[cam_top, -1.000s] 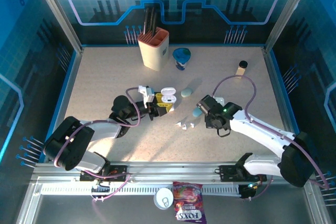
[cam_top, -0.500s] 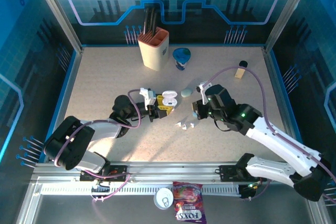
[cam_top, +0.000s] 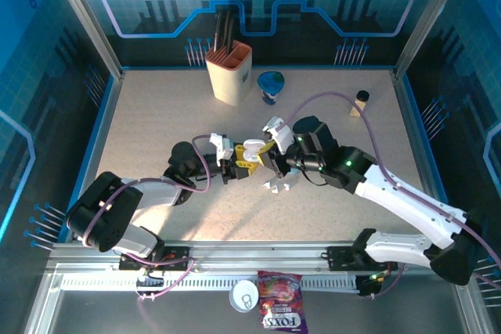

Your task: Insert wireless bluetooth earbuds into charging case

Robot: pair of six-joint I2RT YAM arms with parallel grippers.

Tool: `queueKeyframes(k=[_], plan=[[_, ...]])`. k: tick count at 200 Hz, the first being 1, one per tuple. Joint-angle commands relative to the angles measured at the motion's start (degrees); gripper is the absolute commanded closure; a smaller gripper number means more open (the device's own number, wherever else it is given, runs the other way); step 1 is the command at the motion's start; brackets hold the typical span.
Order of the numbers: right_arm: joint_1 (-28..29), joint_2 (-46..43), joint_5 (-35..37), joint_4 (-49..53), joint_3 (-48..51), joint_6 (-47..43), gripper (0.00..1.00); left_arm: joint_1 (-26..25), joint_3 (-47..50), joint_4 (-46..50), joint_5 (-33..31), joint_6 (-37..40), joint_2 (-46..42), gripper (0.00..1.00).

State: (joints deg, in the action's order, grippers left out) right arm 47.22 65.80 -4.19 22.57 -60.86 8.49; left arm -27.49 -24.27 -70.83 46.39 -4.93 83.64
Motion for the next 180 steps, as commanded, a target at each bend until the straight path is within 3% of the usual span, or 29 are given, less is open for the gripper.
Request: queueKeyframes(k=[1,79,116,143,164,180], plan=[[0.8,1.1,-0.7,-1.6,-1.9,-1.8,0.87,0.1,0.1,-1.7,2.0,0.8,-0.2,0.77],[0.9,2.2,4.4,-1.2,-0.1,-1.3,0.88,0.1,0.0,-1.9,1.7,0.8,-1.0,0.76],[0.9,3.7,1.5,-1.4,-0.2,-0.8,0.87,0.1,0.2,-1.9,1.3,0.7,-1.2,0.77],[0.9,3.6,1.0,0.3,-0.8,-1.4,0.77,0.1,0.2,-2.2,0.8,0.4,-1.3,0.77],[0.8,0.9,2.9,-0.1,-0.9,-0.9,0.59,0.1,0.2,-2.3,0.6,0.4,-1.3,0.77],[0.2,-1.7,3.0,-1.6,-0.1,0.3,0.50,0.2,0.3,-2.3,0.5,0.6,-1.2,0.77]])
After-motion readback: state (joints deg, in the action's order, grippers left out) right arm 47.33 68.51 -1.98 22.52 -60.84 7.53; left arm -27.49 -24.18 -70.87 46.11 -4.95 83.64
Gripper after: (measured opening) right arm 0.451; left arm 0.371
